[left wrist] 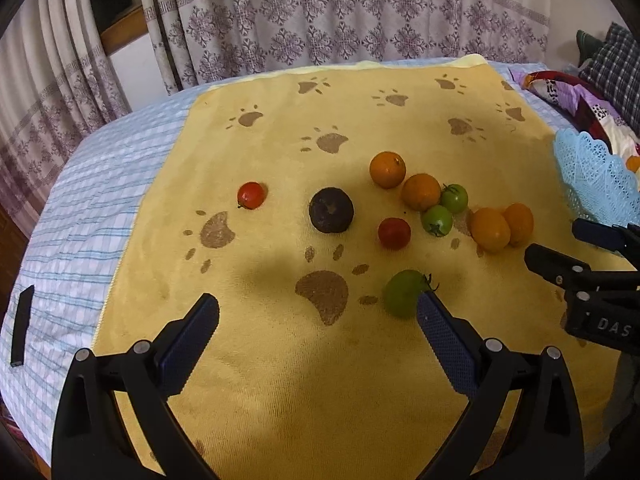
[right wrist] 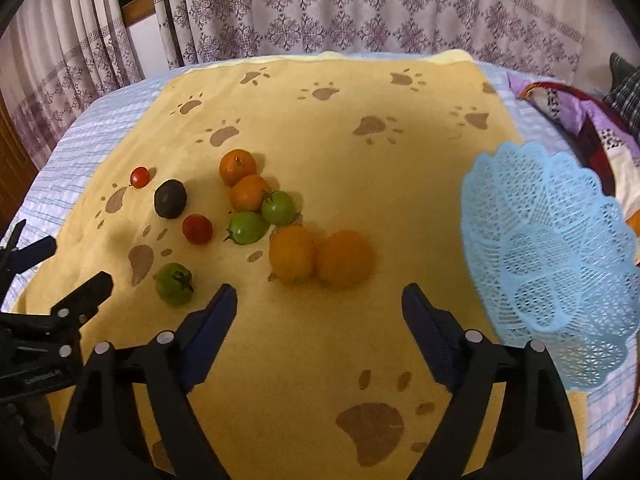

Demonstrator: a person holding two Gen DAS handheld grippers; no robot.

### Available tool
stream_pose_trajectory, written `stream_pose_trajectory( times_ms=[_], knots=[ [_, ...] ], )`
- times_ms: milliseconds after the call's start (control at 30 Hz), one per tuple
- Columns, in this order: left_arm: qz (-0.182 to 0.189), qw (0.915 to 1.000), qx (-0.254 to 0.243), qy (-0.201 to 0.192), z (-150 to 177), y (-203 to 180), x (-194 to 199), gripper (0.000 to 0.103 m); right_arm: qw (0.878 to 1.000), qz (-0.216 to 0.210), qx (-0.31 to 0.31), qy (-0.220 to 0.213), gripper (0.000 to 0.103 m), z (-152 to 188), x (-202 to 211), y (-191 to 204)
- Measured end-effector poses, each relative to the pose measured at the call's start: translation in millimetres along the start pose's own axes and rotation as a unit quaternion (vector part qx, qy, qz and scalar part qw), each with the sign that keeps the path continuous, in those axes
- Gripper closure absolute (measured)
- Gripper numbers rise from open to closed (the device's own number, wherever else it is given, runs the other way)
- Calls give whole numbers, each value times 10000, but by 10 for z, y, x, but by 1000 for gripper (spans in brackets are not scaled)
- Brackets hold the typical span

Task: Organize fruits
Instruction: 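Grasp the large green tomato with the right tool while the left tool approaches the red tomato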

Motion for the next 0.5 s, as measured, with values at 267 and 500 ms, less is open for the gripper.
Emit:
stream_pose_trajectory(
  times_ms=[267,500],
  knots=[
    [308,9984,52,464,81,84,-411,26,9996,-212,43,203,22,91,-105,54],
    [610,9963,-38,604,52,8,-600,47,9984,-479,-35,310,29,125,-100,121]
  ],
)
Point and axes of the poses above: each gripper's, at about its wrist camera, not at the fingertips, and x roughly against the way its jaws point, y to its left, z to its underside, the point moved 3 cm from there along -x, roughly the way its jaws point, and after that the axes turned 7 degrees about -x, right-handed, at the moved point
